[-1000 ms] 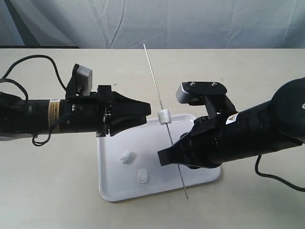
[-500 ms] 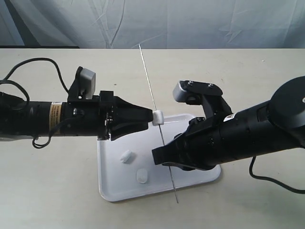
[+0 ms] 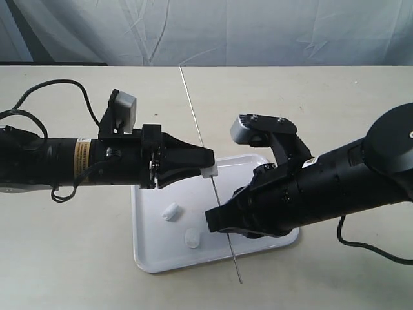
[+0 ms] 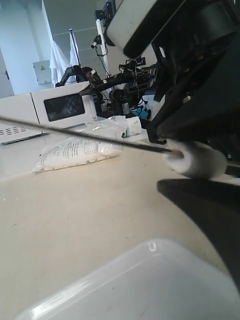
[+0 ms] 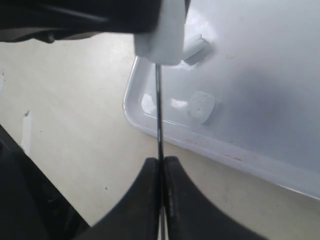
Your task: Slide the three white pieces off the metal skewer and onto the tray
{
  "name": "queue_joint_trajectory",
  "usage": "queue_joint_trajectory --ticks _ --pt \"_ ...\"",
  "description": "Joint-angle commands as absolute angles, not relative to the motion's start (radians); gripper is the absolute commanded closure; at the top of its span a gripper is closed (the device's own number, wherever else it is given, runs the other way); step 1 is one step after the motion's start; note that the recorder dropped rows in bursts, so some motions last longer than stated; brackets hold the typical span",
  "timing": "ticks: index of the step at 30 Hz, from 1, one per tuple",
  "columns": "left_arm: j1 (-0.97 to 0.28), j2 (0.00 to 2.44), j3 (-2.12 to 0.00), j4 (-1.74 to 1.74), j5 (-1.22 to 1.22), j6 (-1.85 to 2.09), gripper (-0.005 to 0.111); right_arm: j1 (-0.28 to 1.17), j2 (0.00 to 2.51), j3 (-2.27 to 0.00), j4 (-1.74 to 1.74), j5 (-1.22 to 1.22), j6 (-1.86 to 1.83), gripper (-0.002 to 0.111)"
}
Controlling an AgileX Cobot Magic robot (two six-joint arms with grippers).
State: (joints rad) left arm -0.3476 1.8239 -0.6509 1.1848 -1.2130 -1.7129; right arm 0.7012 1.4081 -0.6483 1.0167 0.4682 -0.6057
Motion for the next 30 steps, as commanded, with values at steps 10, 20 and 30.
queue_joint_trajectory --ticks 10,20,30 --pt "-0.351 1.814 -0.654 1.136 -1.221 -1.677 0.092 0.698 1.411 -0.654 1.02 0.505 -0.63 0.109" --pt "-0.306 1.814 -0.654 1.104 -1.221 -1.661 0.093 0.7 1.411 -0.652 0.996 0.6 -0.632 0.109" --pt "-0.19 1.814 -0.673 1.085 -1.221 -1.656 0.093 0.7 1.411 -0.551 0.994 0.635 -0.662 0.109"
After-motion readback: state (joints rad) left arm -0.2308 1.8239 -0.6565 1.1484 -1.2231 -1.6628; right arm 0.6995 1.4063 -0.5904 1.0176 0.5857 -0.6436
